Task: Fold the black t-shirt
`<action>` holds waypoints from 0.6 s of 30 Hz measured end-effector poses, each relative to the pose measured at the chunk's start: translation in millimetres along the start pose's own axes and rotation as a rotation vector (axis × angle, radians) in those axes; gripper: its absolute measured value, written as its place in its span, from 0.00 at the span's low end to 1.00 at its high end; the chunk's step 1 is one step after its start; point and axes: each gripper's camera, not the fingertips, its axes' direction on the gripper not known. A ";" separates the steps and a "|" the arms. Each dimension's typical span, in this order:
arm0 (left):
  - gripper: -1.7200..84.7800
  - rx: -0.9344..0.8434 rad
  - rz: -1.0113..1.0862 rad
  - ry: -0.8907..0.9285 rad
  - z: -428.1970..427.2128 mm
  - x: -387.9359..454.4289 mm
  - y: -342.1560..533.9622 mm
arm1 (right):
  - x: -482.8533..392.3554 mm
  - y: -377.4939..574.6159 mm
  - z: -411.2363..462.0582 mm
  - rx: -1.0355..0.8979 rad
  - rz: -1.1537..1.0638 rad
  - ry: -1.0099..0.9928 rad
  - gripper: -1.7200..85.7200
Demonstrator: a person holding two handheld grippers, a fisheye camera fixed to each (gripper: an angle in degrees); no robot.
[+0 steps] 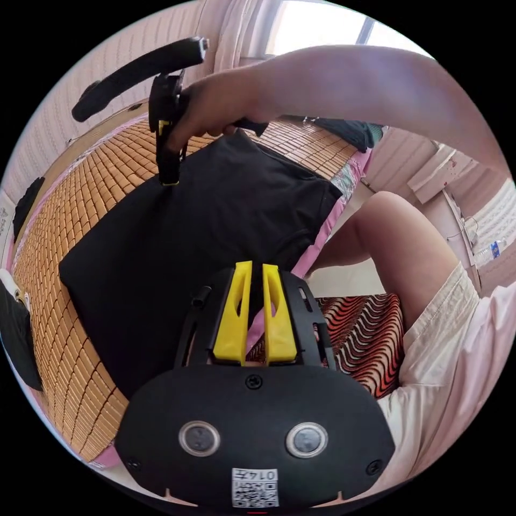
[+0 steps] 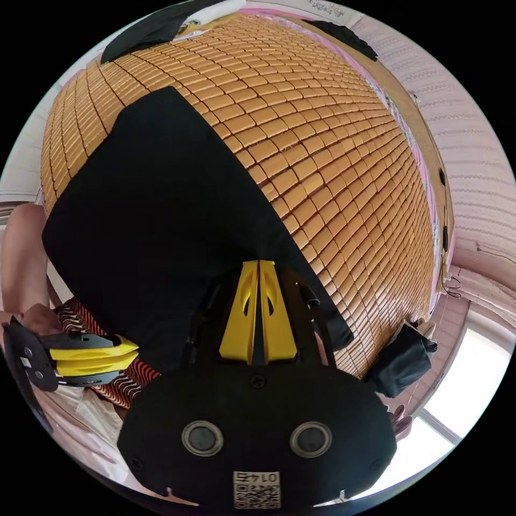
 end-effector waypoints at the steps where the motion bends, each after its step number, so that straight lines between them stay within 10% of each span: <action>1: 0.07 0.045 0.008 -0.011 1.2 5.8 8.1 | 1.3 -6.0 -1.2 0.010 -0.018 -0.010 0.01; 18: 0.06 0.146 0.135 -0.078 28.8 43.0 50.2 | 53.2 -62.2 11.4 -0.094 0.114 -0.158 0.01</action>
